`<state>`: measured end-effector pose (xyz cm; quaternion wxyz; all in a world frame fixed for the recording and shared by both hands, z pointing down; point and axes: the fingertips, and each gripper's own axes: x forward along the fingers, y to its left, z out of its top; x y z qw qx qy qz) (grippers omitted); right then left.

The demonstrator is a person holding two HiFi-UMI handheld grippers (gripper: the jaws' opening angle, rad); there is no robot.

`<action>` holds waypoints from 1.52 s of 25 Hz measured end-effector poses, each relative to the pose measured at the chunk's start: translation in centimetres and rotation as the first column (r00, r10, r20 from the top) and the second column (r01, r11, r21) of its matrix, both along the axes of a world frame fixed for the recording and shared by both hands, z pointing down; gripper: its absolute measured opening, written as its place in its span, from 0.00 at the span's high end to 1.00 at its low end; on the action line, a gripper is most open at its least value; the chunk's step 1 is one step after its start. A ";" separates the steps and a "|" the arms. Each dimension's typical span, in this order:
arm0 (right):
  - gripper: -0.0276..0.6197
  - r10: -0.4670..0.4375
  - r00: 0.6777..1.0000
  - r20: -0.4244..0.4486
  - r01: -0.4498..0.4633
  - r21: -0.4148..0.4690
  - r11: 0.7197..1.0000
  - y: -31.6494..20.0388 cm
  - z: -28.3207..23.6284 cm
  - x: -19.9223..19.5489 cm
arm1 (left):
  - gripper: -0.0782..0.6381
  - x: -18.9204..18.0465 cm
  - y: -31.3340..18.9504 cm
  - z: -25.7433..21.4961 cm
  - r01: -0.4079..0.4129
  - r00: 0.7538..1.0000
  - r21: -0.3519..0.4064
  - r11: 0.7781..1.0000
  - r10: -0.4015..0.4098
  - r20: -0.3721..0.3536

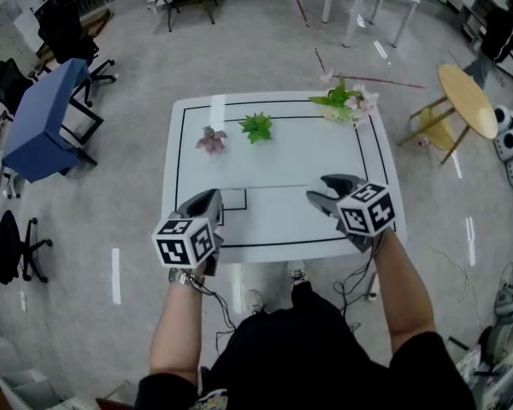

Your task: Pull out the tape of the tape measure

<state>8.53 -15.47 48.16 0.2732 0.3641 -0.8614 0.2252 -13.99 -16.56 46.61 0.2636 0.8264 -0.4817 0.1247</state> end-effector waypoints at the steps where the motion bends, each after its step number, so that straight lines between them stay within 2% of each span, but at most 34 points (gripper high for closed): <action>1: 0.62 0.010 1.000 0.002 -0.010 -0.002 1.000 -0.1 0.0 0.4 | 0.88 -0.3 -0.1 0.0 0.005 1.000 0.000 1.000 -0.005 0.000; 12: 0.62 0.035 0.999 0.006 -0.035 -0.003 0.999 -0.2 -0.1 1.2 | 0.88 -0.9 -0.6 0.3 0.009 1.000 -0.007 1.000 -0.009 0.010; 17: 0.63 0.060 0.998 -0.019 -0.060 0.000 0.998 -0.4 0.1 2.4 | 0.88 -1.9 -1.0 0.2 0.038 0.999 -0.006 0.999 -0.038 0.023; 23: 0.62 0.102 0.995 -0.010 -0.102 -0.006 0.995 -0.6 -0.1 4.1 | 0.88 -3.4 -1.4 -0.1 0.062 0.997 -0.001 0.998 -0.062 0.034; 30: 0.62 0.100 0.995 -0.008 -0.100 -0.003 0.995 -0.4 -0.3 4.3 | 0.88 -3.7 -1.5 -0.1 0.059 0.997 0.001 0.998 -0.059 0.044; 38: 0.63 0.145 0.989 -0.017 -0.145 -0.011 0.989 -0.3 0.0 6.8 | 0.88 -5.5 -1.8 0.2 0.121 0.991 -0.003 0.993 -0.120 0.055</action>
